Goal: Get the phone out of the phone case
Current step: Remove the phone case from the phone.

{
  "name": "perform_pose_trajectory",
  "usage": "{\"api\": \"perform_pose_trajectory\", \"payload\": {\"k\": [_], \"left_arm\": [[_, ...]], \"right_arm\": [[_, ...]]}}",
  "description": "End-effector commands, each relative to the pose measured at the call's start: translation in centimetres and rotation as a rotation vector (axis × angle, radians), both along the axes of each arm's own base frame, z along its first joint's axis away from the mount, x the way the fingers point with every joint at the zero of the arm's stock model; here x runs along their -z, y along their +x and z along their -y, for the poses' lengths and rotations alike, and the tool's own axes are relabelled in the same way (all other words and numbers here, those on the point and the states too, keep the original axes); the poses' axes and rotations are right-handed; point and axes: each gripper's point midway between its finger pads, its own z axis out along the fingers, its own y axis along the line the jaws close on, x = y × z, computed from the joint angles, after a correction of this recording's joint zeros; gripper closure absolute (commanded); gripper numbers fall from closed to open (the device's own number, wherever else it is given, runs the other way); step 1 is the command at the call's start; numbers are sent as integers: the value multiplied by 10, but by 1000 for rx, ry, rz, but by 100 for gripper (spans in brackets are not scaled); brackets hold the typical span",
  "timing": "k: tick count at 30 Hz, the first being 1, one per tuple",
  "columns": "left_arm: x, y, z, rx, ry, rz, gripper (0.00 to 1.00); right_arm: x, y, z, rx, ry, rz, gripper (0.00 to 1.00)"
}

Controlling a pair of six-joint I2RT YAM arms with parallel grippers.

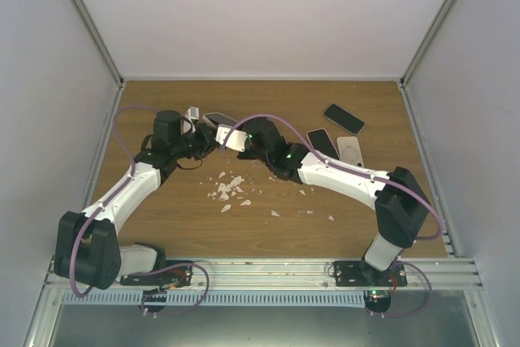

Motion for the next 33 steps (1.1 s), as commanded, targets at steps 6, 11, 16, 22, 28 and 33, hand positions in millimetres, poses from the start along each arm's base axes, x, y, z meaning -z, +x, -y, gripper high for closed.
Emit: {"api": "perform_pose_trajectory", "payload": {"k": [6, 11, 16, 22, 28, 33], "left_arm": [[39, 7, -48, -149, 279, -11, 100], [41, 10, -55, -170, 332, -5, 100], [44, 12, -63, -192, 387, 2, 100], [47, 12, -69, -204, 428, 5, 100], [49, 12, -74, -210, 469, 13, 100], [50, 11, -74, -197, 487, 21, 100]], "right_arm": [[-118, 28, 47, 168, 249, 152, 100], [-125, 30, 54, 176, 271, 146, 100], [-131, 33, 61, 185, 296, 128, 100], [-138, 37, 71, 203, 314, 128, 100], [-145, 42, 82, 225, 335, 133, 99], [-149, 53, 96, 258, 344, 147, 99]]}}
